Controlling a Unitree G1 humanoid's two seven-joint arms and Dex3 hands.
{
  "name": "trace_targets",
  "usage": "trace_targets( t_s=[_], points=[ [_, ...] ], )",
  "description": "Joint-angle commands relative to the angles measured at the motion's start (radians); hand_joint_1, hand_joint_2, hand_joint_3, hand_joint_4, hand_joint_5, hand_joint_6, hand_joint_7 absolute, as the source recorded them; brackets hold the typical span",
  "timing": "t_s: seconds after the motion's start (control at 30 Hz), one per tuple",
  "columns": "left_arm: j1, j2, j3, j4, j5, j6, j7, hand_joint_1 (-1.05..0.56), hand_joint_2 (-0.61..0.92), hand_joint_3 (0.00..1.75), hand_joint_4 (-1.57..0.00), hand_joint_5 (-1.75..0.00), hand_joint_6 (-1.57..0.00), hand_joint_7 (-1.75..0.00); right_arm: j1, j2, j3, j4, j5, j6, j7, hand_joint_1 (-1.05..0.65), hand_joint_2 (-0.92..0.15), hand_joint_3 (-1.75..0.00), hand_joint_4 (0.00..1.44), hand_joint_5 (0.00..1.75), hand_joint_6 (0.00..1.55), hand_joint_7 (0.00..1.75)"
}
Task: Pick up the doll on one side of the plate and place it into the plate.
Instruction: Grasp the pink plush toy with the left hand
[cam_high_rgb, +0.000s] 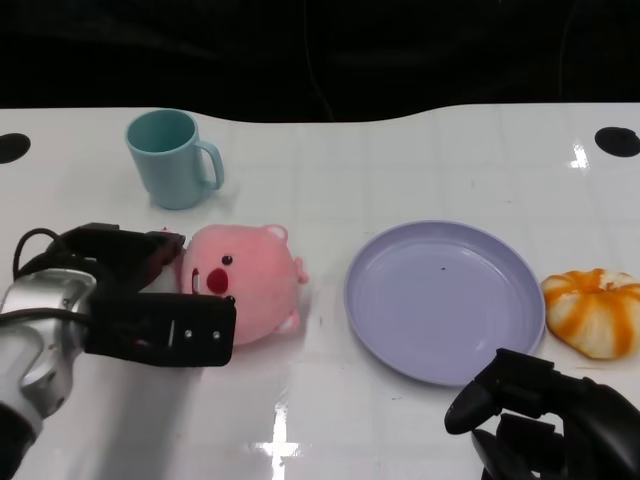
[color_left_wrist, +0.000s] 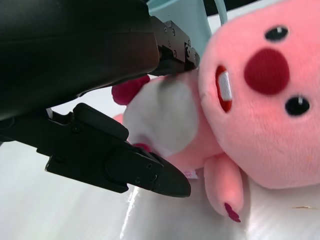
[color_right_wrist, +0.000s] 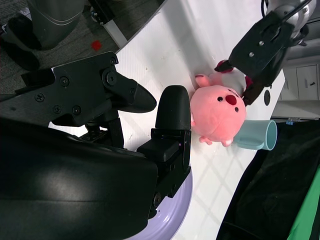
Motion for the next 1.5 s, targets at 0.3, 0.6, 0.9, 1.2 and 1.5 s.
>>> trace_targets(
  t_s=[0.3, 0.6, 0.9, 1.2, 1.5],
  points=[
    [-0.106, -0.126, -0.064, 0.377, -0.021, -0.056, 0.129, -0.58, 0.92, 0.05, -0.3, -0.13, -0.39, -0.03, 0.014, -0.008, -0.008, -0.022, 0.003, -0.001, 0.003, -0.16, -0.78, -0.83, 0.52, 1.74, 0.49, 1.42],
    [-0.088, -0.172, -0.019, 0.509, -0.098, -0.116, 0.339, -0.25, 0.92, 0.08, -0.81, -0.91, -1.06, -0.06, 0.013, -0.006, -0.008, -0.028, 0.005, 0.006, 0.0, -0.17, -0.77, -0.85, 0.53, 1.73, 0.49, 1.41],
    [-0.053, -0.153, -0.024, 0.534, -0.103, -0.188, 0.502, -0.23, 0.92, 0.3, -0.71, -1.71, -0.69, -1.31, 0.011, -0.009, -0.008, -0.013, -0.001, -0.01, 0.004, -0.16, -0.77, -0.84, 0.53, 1.73, 0.49, 1.42],
    [0.014, -0.137, 0.081, 0.463, -0.211, -0.337, 0.7, -0.19, 0.57, 1.05, -0.91, -1.75, -0.7, -1.75, 0.013, -0.006, -0.008, -0.01, -0.005, -0.027, 0.003, -0.17, -0.77, -0.85, 0.54, 1.73, 0.49, 1.41],
    [0.065, -0.138, 0.177, 0.238, -0.319, -0.28, 0.569, -0.18, 0.5, 1.16, -0.94, -1.75, -0.74, -1.75, 0.007, -0.006, -0.015, 0.006, 0.006, -0.03, 0.013, -0.17, -0.77, -0.84, 0.53, 1.73, 0.48, 1.42]
  ],
)
